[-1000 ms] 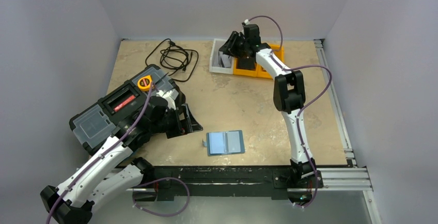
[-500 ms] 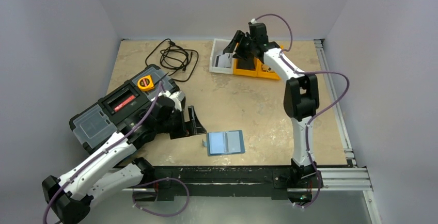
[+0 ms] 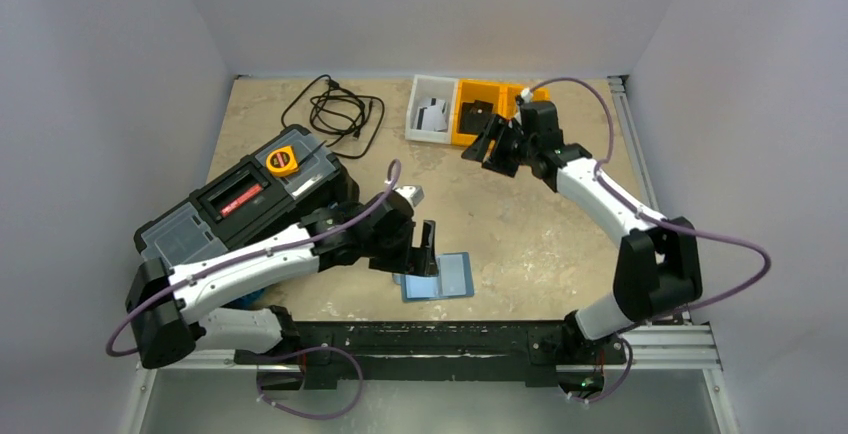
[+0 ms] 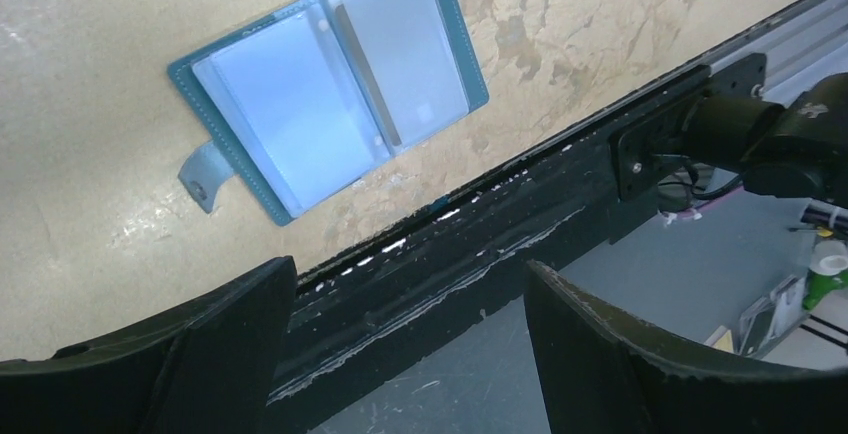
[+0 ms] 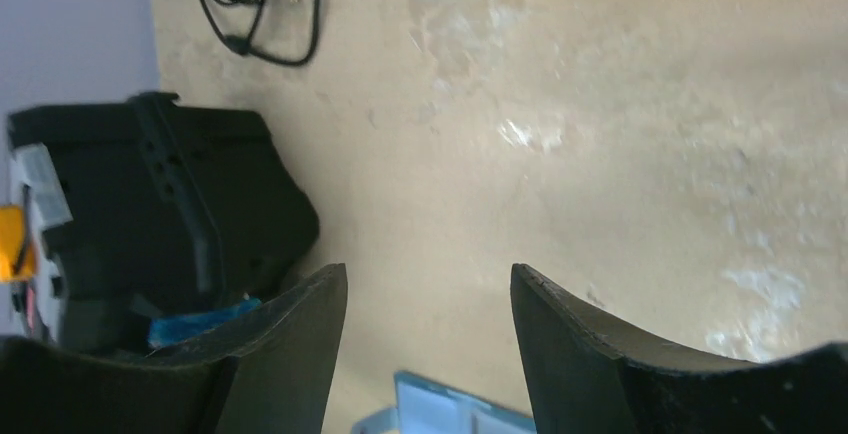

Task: Take the credit cards out of the card holder
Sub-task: Remove the credit card from the card holder.

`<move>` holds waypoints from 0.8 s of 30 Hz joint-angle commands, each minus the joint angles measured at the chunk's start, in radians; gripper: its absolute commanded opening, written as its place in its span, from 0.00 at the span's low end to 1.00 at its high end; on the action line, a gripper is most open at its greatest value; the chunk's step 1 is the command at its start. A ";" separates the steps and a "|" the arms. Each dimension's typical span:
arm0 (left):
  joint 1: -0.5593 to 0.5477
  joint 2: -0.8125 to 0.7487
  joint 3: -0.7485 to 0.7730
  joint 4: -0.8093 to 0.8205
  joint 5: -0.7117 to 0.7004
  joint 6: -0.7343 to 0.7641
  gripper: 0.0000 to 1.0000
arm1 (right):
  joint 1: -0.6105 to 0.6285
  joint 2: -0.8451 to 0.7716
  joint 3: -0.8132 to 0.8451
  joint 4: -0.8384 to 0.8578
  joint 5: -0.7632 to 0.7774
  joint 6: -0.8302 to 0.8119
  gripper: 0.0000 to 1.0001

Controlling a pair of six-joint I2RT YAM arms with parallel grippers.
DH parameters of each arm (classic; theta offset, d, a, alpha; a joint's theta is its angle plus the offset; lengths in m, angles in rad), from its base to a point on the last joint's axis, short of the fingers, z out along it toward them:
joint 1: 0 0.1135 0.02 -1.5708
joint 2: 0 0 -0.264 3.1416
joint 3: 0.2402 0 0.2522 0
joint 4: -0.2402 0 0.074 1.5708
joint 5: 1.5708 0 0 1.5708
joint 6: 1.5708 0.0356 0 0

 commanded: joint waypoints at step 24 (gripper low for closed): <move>-0.218 0.608 0.408 -0.069 -0.279 0.150 0.60 | 0.001 -0.746 -0.737 -0.151 0.036 0.087 0.56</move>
